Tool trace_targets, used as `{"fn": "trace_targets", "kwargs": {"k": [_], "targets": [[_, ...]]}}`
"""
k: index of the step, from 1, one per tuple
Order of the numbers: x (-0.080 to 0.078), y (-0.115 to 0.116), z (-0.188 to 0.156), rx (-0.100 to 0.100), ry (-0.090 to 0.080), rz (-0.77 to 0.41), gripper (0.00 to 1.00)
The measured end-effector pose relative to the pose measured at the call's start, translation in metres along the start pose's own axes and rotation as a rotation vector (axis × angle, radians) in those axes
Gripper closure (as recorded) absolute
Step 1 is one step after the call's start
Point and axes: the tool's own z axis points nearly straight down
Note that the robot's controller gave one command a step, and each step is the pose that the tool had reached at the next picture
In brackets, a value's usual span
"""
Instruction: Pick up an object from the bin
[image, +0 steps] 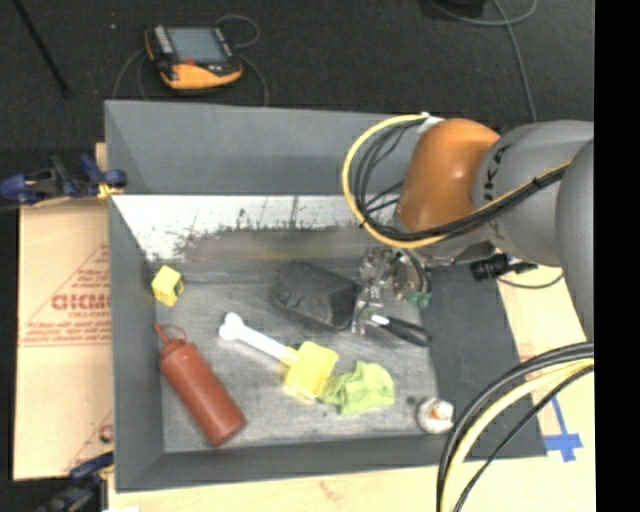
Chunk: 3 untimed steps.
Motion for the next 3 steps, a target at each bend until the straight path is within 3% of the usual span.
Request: {"fn": "trace_targets", "kwargs": {"k": [1, 2, 3], "targets": [[0.000, 0.000, 0.000, 0.001, 0.000, 0.000, 1.00], [0.001, 0.003, -0.049, -0.001, 0.007, 0.017, 1.00], [0.001, 0.006, -0.085, 0.000, -0.002, -0.002, 1.00]]}}
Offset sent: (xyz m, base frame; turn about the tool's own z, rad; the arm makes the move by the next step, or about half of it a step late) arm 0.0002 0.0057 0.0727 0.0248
